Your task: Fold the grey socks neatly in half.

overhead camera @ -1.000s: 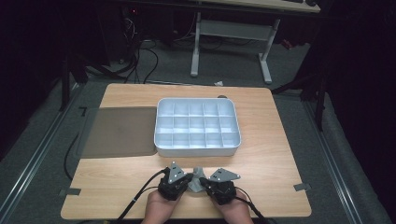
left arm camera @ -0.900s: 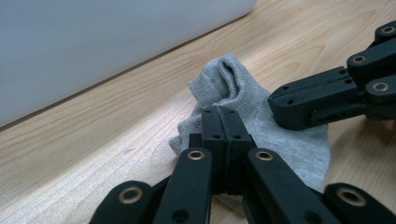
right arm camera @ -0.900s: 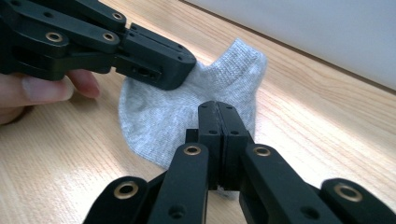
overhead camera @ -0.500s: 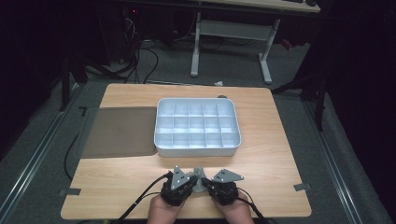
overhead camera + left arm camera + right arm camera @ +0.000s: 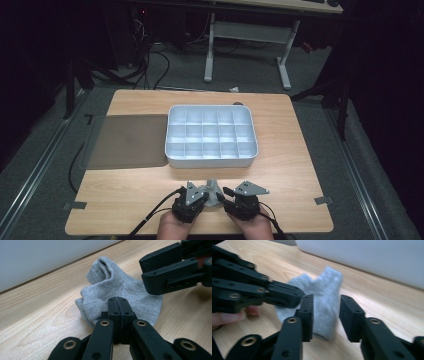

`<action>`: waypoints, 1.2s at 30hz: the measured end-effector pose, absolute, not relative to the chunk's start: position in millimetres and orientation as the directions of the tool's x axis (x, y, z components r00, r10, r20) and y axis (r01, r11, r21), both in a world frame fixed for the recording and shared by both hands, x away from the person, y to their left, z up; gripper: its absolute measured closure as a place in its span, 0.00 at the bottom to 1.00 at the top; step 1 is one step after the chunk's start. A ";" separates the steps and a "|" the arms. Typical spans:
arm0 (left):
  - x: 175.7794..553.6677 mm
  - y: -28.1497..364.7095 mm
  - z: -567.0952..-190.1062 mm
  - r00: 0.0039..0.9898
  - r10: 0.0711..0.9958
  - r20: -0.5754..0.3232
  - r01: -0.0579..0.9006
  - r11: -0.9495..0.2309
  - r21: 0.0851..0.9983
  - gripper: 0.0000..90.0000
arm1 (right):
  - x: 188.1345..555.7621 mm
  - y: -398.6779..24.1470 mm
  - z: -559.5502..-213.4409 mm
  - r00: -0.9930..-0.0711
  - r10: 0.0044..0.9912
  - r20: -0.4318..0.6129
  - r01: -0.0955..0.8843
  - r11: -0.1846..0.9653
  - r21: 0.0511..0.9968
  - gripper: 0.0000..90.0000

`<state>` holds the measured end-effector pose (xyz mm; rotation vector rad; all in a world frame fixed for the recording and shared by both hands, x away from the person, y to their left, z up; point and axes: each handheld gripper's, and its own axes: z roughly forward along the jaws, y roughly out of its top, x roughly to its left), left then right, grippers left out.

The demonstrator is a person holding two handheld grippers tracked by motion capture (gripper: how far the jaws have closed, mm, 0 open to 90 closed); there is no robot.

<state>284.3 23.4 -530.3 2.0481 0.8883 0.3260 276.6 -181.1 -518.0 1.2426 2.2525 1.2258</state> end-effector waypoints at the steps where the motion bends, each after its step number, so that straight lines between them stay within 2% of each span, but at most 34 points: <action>1: 284.3 23.6 -530.4 0.714 0.694 -0.089 0.470 -0.381 0.796 1.00 | 278.2 -182.8 -519.7 -0.579 0.801 0.153 0.567 0.260 0.782 0.69; 7: 283.6 23.8 -531.2 0.715 0.694 -0.086 0.464 -0.379 0.801 1.00 | 281.4 -180.9 -526.7 -0.570 0.797 0.199 0.613 0.252 0.749 0.62; 11: 283.1 24.2 -531.2 0.715 0.694 -0.084 0.462 -0.379 0.801 1.00 | 283.5 -181.1 -529.4 -0.556 0.801 0.222 0.645 0.247 0.723 0.60; 15: 283.2 24.0 -529.5 0.710 0.697 -0.094 0.474 -0.375 0.797 0.99 | 282.4 -180.4 -531.2 -0.564 0.794 0.228 0.644 0.250 0.723 0.65; 17: 279.6 21.6 -522.9 0.721 0.682 -0.123 0.473 -0.354 0.806 0.96 | 280.6 -177.5 -531.7 -0.572 0.790 0.223 0.639 0.258 0.724 0.70; 20: 275.2 14.7 -521.7 0.732 0.675 -0.090 0.448 -0.378 0.810 0.96 | 280.6 -177.4 -532.0 -0.575 0.787 0.225 0.639 0.259 0.724 0.73; 24: 278.3 16.1 -528.7 0.717 0.692 -0.085 0.461 -0.379 0.802 0.97 | 280.2 -178.2 -531.6 -0.580 0.782 0.229 0.635 0.258 0.728 0.78; 27: 278.8 16.2 -529.9 0.716 0.696 -0.051 0.449 -0.404 0.797 1.00 | 278.9 -179.8 -530.4 -0.582 0.777 0.240 0.633 0.248 0.733 0.86; 36: 281.1 14.2 -530.7 0.716 0.697 -0.047 0.448 -0.408 0.795 1.00 | 269.0 -178.4 -516.0 -0.638 0.739 0.219 0.561 0.251 0.789 0.88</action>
